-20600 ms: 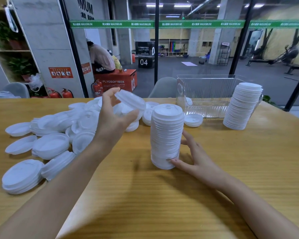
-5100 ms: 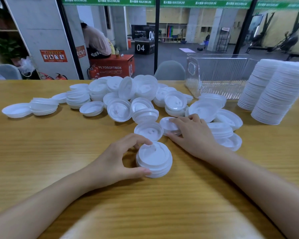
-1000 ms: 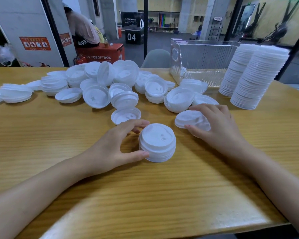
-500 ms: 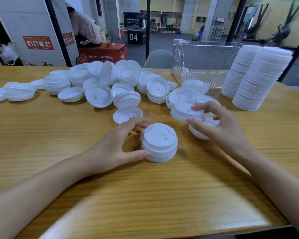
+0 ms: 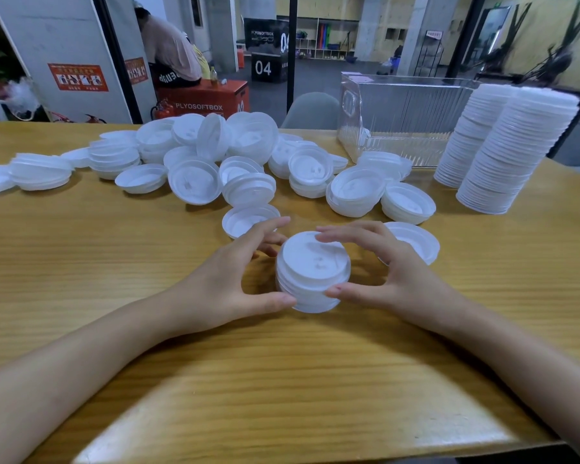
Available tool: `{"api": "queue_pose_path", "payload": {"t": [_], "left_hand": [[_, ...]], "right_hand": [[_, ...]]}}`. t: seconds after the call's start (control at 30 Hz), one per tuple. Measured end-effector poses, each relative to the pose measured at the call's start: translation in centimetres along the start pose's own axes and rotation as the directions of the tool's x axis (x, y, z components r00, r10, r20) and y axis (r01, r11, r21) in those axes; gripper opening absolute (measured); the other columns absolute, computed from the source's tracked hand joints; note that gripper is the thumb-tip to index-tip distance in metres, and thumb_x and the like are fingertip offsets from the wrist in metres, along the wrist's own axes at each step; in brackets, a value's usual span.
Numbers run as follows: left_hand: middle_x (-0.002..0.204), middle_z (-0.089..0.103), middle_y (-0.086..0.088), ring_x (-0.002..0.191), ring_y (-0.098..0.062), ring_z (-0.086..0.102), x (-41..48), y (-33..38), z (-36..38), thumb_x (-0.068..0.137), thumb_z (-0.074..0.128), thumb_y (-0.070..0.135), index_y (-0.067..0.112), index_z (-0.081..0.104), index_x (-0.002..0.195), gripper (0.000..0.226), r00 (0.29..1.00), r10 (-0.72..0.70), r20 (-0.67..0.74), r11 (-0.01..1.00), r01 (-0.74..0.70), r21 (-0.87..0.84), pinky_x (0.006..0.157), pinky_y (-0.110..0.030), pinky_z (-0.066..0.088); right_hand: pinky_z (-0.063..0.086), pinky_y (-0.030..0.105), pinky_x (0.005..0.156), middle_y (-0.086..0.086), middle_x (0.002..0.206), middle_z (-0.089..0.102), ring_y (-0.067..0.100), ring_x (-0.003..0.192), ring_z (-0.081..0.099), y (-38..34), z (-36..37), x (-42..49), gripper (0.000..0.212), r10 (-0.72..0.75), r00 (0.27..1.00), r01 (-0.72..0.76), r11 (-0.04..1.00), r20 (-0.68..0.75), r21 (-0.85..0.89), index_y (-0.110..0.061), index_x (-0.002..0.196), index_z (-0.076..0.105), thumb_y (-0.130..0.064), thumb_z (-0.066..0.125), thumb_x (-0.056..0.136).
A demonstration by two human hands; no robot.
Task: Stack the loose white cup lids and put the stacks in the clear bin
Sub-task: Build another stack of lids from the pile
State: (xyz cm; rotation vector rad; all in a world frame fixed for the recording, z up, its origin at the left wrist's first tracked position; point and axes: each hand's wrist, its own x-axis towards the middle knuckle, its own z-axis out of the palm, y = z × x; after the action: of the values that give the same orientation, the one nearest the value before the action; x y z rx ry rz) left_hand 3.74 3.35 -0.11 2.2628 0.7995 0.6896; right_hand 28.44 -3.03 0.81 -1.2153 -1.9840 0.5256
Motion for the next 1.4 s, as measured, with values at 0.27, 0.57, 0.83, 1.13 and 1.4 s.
{"api": "queue_pose_path", "payload": {"t": [0.27,0.57,0.83,1.13,1.4], "left_hand": [[0.133,0.053,0.016,0.125,-0.001,0.050,0.0,0.1,0.0,0.071,0.076,0.046,0.031,0.030,0.149,0.092,1.000,0.005,0.008,1.000,-0.005,0.000,0.101,-0.008,0.034],[0.133,0.054,0.014,0.125,-0.003,0.050,0.0,-0.5,0.0,0.078,0.079,0.044,0.033,0.033,0.147,0.084,1.000,0.026,0.015,1.000,-0.027,0.007,0.102,-0.009,0.035],[0.136,0.050,0.019,0.128,-0.005,0.047,-0.1,-0.8,0.0,0.077,0.072,0.052,0.036,0.035,0.145,0.078,0.997,0.076,-0.002,0.996,-0.076,0.055,0.103,-0.009,0.033],[0.146,0.041,0.014,0.137,-0.012,0.039,-0.8,0.0,-0.6,0.087,0.063,0.050,0.033,0.046,0.139,0.057,0.939,0.342,-0.026,0.902,-0.320,0.290,0.113,-0.027,0.030],[0.143,0.047,0.011,0.134,-0.015,0.040,-0.7,0.0,-0.5,0.092,0.058,0.046,0.033,0.056,0.131,0.041,0.928,0.370,0.038,0.855,-0.356,0.377,0.110,-0.038,0.033]], "right_hand": [[0.032,0.026,0.112,-0.026,0.134,0.054,0.009,0.136,0.041,0.3,0.2,0.0,0.054,0.002,1.000,-0.002,1.000,0.001,-0.029,-0.037,0.124,0.062,-0.050,0.074,0.073],[0.035,0.031,0.112,-0.015,0.134,0.059,0.002,0.134,0.045,0.6,0.1,0.0,0.050,-0.003,1.000,0.003,1.000,-0.008,0.028,-0.025,0.112,0.064,-0.047,0.078,0.070],[0.030,0.029,0.112,-0.027,0.140,0.049,0.002,0.136,0.037,0.6,-0.3,0.0,0.059,-0.020,0.999,0.015,0.994,-0.045,-0.106,-0.034,0.116,0.059,-0.058,0.075,0.064],[0.024,0.033,0.098,-0.019,0.133,0.051,0.020,0.128,0.034,2.0,-3.4,-0.4,0.067,0.197,0.909,-0.369,0.791,-0.368,-0.488,-0.036,0.129,0.051,-0.071,0.057,0.072],[0.031,0.039,0.100,-0.005,0.134,0.056,0.023,0.123,0.037,2.4,-3.3,-0.6,0.070,0.322,0.879,-0.465,0.739,-0.351,-0.487,-0.034,0.136,0.044,-0.061,0.065,0.075]]}}
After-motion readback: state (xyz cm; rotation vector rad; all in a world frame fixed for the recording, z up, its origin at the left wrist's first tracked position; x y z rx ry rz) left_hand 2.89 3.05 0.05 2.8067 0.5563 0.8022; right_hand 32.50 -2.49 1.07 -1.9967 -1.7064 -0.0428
